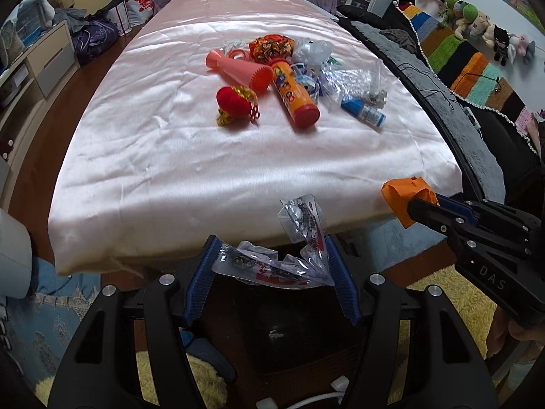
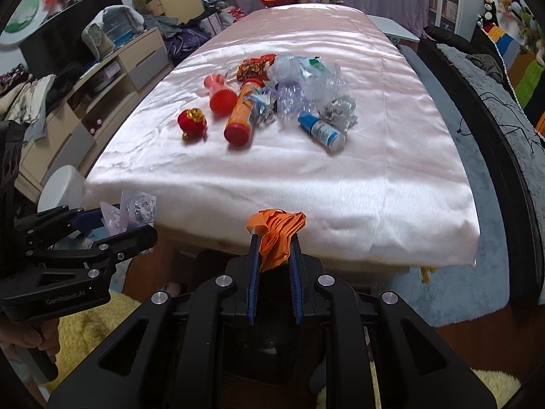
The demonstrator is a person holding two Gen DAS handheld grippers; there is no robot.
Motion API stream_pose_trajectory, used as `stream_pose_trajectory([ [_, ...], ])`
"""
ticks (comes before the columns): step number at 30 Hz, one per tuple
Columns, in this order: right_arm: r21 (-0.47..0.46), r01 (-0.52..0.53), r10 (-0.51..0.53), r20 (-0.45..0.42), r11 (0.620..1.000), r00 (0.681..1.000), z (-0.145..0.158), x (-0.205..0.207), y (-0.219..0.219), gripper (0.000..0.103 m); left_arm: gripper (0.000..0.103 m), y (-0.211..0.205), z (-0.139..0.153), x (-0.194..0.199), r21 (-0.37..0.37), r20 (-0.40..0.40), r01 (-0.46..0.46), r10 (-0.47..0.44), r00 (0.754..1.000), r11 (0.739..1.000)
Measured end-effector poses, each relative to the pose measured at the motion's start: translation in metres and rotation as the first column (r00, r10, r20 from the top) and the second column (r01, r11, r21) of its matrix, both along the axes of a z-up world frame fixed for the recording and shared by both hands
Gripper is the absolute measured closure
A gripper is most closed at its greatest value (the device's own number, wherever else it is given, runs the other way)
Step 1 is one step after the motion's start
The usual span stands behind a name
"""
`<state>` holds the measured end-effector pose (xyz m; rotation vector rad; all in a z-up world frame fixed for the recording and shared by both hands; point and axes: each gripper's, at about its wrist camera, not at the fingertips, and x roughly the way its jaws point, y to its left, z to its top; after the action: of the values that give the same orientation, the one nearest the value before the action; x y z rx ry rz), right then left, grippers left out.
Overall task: Collect trash
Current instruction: 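Carry the orange cloth and plastic bag down into the black bin with both tools, then open both tools over the bin and lift them back to the table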
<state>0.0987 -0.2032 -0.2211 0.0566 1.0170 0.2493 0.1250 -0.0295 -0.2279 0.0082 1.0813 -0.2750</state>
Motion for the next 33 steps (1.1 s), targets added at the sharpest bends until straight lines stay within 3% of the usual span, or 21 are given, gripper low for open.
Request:
stream_pose_trajectory([
  [14,0.053,0.002,0.007,-0.18,0.999,0.984,-0.07,-0.026,0.006,0.086,0.044,-0.008,-0.081,-0.038,-0.009,-0.182,0.012,-0.013,0.983,1.0],
  [23,0.055,0.012,0.001,-0.228,0.998,0.974,-0.083,-0.027,0.011,0.082,0.043,-0.017,-0.108,-0.049,0.013,-0.238,0.056,-0.052,0.97,0.998],
  [26,0.054,0.014,-0.001,-0.23,0.998,0.973,-0.083,-0.026,0.012,0.071,0.043,-0.017,-0.109,-0.049,0.019,-0.241,0.051,-0.045,0.97,0.998],
  [28,0.065,0.027,-0.012,-0.227,0.998,0.974,-0.081,-0.026,0.01,0.054,0.035,-0.015,-0.109,-0.048,0.021,-0.239,0.047,-0.041,0.97,0.999],
  [33,0.085,0.058,-0.038,-0.212,0.995,0.977,-0.076,-0.021,0.002,0.051,0.023,-0.006,-0.104,-0.048,0.025,-0.216,0.03,-0.024,0.976,0.999],
])
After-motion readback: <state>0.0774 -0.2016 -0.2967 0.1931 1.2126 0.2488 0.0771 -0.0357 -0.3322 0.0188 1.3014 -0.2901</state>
